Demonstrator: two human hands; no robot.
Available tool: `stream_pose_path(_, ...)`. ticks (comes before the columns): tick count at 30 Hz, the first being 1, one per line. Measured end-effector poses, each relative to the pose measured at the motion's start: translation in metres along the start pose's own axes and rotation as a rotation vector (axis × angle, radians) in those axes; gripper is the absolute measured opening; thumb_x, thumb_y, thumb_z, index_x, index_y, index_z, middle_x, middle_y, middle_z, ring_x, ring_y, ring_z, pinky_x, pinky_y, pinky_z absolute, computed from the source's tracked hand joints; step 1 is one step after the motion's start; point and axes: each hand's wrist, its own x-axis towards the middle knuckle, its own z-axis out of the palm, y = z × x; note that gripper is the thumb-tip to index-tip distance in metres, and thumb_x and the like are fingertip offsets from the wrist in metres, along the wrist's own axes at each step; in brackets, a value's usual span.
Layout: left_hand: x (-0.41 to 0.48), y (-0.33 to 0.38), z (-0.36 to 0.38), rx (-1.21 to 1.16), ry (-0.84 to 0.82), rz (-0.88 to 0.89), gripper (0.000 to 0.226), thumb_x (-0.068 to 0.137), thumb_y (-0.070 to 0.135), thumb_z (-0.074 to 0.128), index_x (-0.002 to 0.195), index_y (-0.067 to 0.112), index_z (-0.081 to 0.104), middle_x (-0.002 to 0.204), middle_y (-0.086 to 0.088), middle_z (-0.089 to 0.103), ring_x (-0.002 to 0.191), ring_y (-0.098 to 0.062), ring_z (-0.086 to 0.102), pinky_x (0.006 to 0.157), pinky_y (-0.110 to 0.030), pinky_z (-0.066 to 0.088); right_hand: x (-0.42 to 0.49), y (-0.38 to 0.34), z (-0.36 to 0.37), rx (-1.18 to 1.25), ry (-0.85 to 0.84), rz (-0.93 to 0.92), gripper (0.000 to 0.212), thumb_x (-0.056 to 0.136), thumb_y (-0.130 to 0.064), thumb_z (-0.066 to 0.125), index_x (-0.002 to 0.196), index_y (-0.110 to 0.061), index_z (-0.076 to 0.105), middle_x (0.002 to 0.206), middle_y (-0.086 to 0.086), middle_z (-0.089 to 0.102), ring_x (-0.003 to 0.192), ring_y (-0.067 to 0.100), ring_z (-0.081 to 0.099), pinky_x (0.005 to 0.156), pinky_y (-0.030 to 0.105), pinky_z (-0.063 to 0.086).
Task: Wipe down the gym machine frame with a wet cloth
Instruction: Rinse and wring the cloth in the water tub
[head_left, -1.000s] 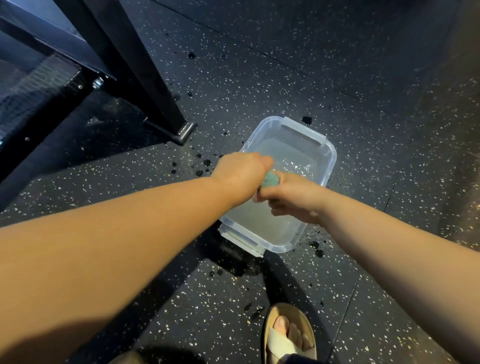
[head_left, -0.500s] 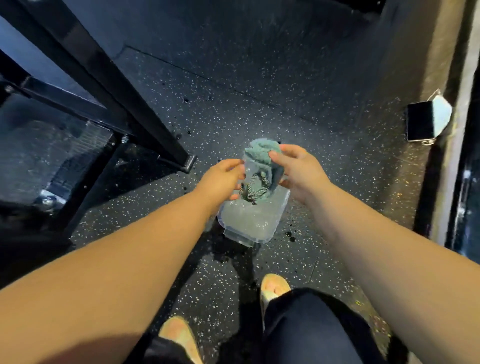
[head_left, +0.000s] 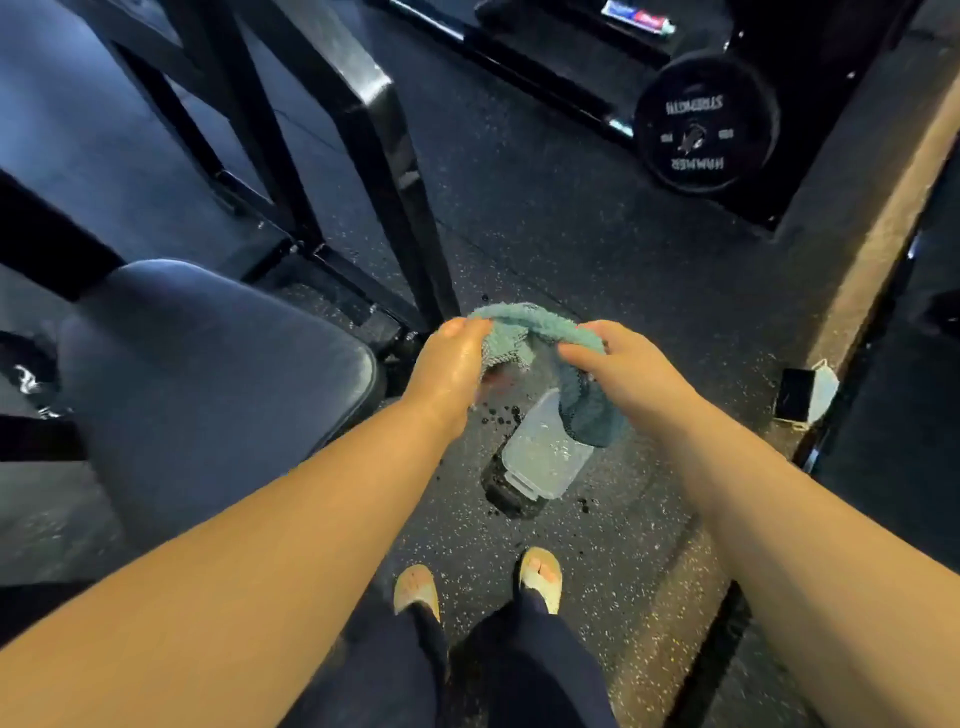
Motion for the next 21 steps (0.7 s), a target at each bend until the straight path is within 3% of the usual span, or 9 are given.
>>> stream_pose_path(2,-0.031,0.030,-0.040,-0.102,0.097,-0.005,0.010,0.095,0.019,0.050,0.087,0.020,0.056,0.099,-0.008,0.062,0.095,-0.027,0.062,0.091,-0.051,0.051,-0.015,-0.045,0.005,-0.089,-0.074,-0.061,0.013,0.092,-0.040,0.057,0.087,-0.029,0.061,0.083,-0.002,0.057,0.073,0.014,0.049,0.062,0.028,0.035)
stream_pose_path(4,-0.055,0.046,-0.074,-0.126,0.165,-0.001,0.007,0.095,0.019,0.053,0.088,0.017,0.055,0.097,-0.008,0.062,0.086,-0.023,0.062,0.076,-0.040,0.057,-0.027,-0.082,0.018,-0.134,-0.190,-0.083,0.024,0.093,-0.046,0.054,0.076,-0.030,0.059,0.075,-0.005,0.056,0.065,0.012,0.046,0.062,0.028,0.034)
stream_pose_path(6,-0.081,0.051,-0.117,-0.108,0.264,-0.008,0.013,0.092,0.025,0.059,0.100,0.015,0.061,0.113,-0.009,0.061,0.094,-0.024,0.060,0.057,-0.029,0.055,-0.034,-0.114,0.043,-0.135,-0.351,-0.110,0.024,0.093,-0.047,0.053,0.078,-0.031,0.061,0.073,-0.015,0.062,0.067,0.005,0.056,0.068,0.023,0.041)
stream_pose_path(8,-0.104,0.045,-0.152,-0.073,0.355,-0.065,0.037,0.090,0.036,0.061,0.120,0.015,0.061,0.131,-0.007,0.055,0.114,-0.027,0.054,0.077,-0.036,0.056,-0.042,-0.137,0.073,-0.058,-0.516,-0.123,0.016,0.093,-0.041,0.055,0.089,-0.030,0.066,0.087,-0.021,0.069,0.093,0.003,0.063,0.088,0.024,0.044)
stream_pose_path(9,-0.124,0.035,-0.173,-0.069,0.432,-0.112,0.045,0.089,0.041,0.060,0.126,0.016,0.058,0.136,-0.004,0.052,0.119,-0.028,0.052,0.092,-0.042,0.051,-0.046,-0.148,0.097,-0.057,-0.623,-0.139,0.017,0.092,-0.039,0.057,0.100,-0.030,0.068,0.102,-0.016,0.070,0.108,0.009,0.061,0.100,0.034,0.042)
stream_pose_path(11,-0.148,0.020,-0.192,-0.037,0.489,-0.210,0.054,0.090,0.047,0.056,0.134,0.015,0.051,0.141,-0.003,0.046,0.123,-0.029,0.048,0.103,-0.045,0.042,-0.053,-0.156,0.126,-0.057,-0.737,-0.158,0.025,0.091,-0.038,0.057,0.112,-0.029,0.067,0.118,-0.010,0.067,0.117,0.014,0.058,0.106,0.046,0.038)
stream_pose_path(16,-0.224,-0.026,-0.246,-0.037,0.790,-0.292,0.036,0.100,0.039,0.038,0.122,0.015,0.053,0.132,-0.011,0.050,0.108,-0.030,0.051,0.092,-0.032,0.041,-0.103,-0.185,0.226,-0.220,-1.029,-0.203,0.045,0.075,-0.062,0.062,0.109,-0.032,0.070,0.123,-0.011,0.063,0.120,0.015,0.055,0.105,0.046,0.040)
stream_pose_path(18,-0.250,-0.046,-0.265,-0.215,0.945,-0.321,0.046,0.097,0.048,0.040,0.127,0.014,0.050,0.125,-0.009,0.053,0.108,-0.030,0.051,0.093,-0.037,0.042,-0.129,-0.192,0.263,-0.209,-1.075,-0.190,0.048,0.072,-0.064,0.063,0.107,-0.033,0.071,0.128,-0.006,0.062,0.123,0.019,0.054,0.106,0.048,0.039)
stream_pose_path(21,-0.277,-0.060,-0.278,-0.572,0.812,-0.395,0.069,0.086,0.069,0.041,0.119,0.010,0.056,0.109,-0.006,0.060,0.098,-0.028,0.056,0.086,-0.039,0.043,-0.157,-0.195,0.310,-0.251,-1.065,-0.156,0.085,0.058,-0.078,0.055,0.123,-0.024,0.062,0.133,0.003,0.058,0.125,0.028,0.052,0.106,0.052,0.039)
